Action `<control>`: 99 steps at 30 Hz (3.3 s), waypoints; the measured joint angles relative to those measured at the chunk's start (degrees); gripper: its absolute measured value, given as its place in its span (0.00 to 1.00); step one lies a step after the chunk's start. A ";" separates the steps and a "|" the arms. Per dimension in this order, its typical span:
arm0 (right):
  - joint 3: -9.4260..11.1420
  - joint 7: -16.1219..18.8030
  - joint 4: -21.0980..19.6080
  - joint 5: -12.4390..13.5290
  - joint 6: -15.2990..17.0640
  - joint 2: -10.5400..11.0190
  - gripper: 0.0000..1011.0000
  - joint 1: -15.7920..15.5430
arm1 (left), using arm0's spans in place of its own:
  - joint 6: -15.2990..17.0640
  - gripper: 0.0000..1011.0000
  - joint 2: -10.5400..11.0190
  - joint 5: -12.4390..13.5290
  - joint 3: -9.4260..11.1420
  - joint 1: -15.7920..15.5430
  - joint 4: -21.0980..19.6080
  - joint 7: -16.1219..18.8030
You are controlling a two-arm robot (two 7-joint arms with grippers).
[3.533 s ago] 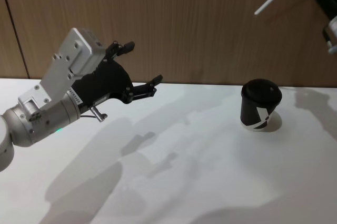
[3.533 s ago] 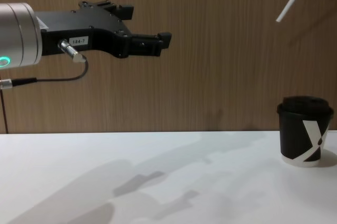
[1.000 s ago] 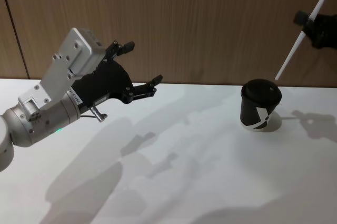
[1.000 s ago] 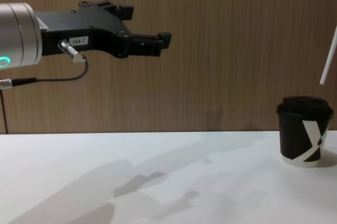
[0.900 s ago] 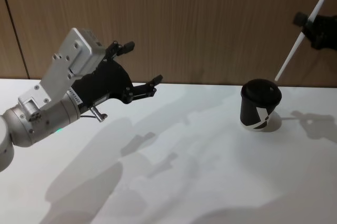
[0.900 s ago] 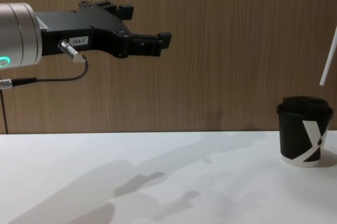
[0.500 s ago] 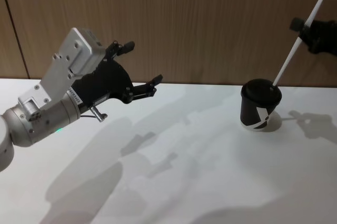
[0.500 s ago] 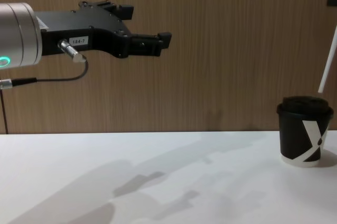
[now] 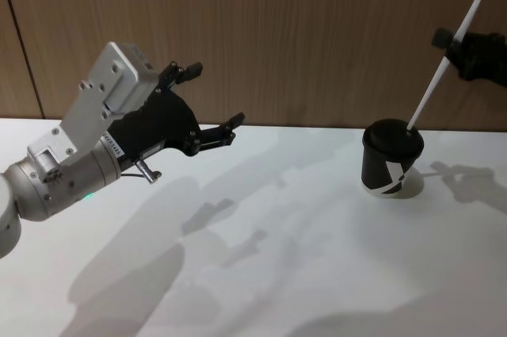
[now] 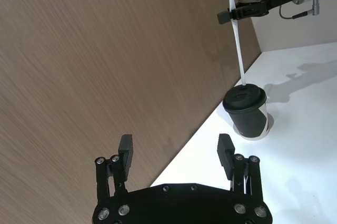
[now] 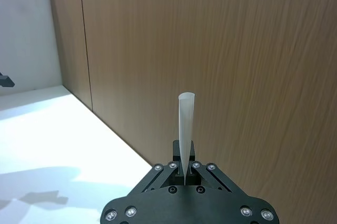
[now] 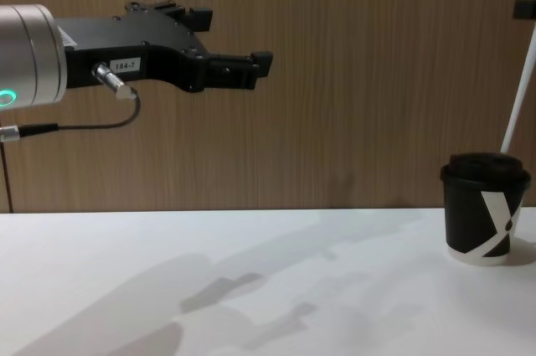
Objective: Pick up the straw with one hand, pass it to the other hand, and insert it into the cup.
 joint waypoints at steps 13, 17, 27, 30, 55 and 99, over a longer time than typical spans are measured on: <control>-0.39 1.02 3.75 -1.16 -0.81 -1.19 0.00 1.71 | 0.00 0.99 0.00 0.00 0.00 0.00 0.00 0.00; -0.49 1.40 4.83 -1.52 -1.01 -1.53 0.00 2.16 | 0.00 0.99 0.00 0.00 0.00 0.00 0.00 0.00; -0.52 1.78 6.81 -2.27 -1.91 -2.29 0.00 2.98 | 0.00 0.99 0.00 0.00 0.00 0.00 0.00 0.00; -0.52 1.83 7.42 -2.55 -2.30 -2.55 0.01 3.21 | 0.00 0.99 0.00 0.00 0.00 0.00 0.00 0.00; -0.46 2.05 8.83 -3.08 -3.07 -3.13 0.73 3.73 | 0.00 0.99 0.00 0.00 0.00 0.00 0.00 0.00; 3.60 -10.83 -6.24 -6.27 -15.10 -3.79 0.99 -7.88 | -8.12 0.99 -6.15 11.06 2.32 -6.04 7.19 8.75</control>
